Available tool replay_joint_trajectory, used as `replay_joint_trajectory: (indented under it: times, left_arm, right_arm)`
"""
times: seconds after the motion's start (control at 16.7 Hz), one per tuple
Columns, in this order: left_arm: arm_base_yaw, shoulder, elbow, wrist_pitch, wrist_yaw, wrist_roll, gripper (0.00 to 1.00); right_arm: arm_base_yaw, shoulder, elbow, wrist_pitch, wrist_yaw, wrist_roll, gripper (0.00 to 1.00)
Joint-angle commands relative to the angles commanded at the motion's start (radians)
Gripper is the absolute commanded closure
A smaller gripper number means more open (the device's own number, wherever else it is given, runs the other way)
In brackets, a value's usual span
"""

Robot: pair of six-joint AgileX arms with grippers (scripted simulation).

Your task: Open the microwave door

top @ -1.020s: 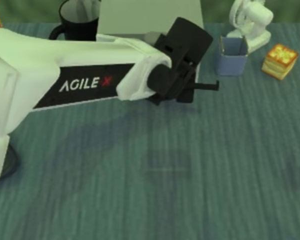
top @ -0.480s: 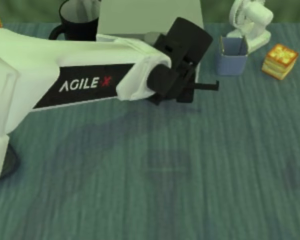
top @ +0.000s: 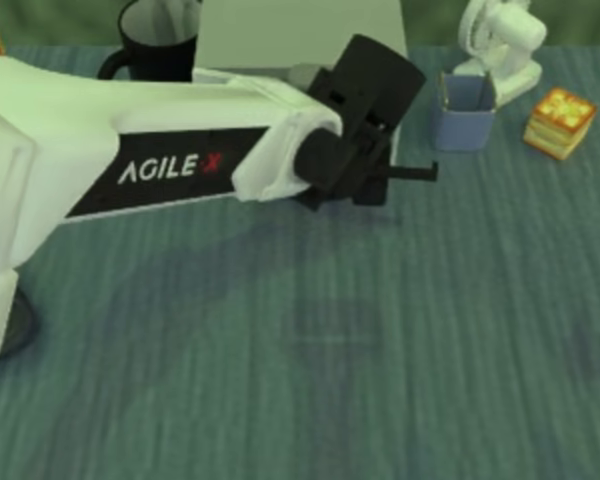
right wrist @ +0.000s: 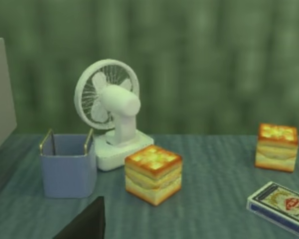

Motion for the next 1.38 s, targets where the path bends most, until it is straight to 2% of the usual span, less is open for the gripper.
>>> replay_joint_trajectory:
  times: [0.3,0.6,1.38]
  left_arm:
    - [-0.007,-0.002,-0.014,0.006,0.009,0.010,1.00]
    - [0.009,-0.050,-0.079,0.049,0.046,0.065,1.00]
    - [0.009,-0.051,-0.081,0.050,0.047,0.065,1.00]
  right_arm:
    - [0.000,0.000,0.000,0.000,0.000,0.000,0.00]
    - [0.000,0.000,0.000,0.000,0.000,0.000,0.00]
    - [0.000,0.000,0.000,0.000,0.000,0.000,0.00]
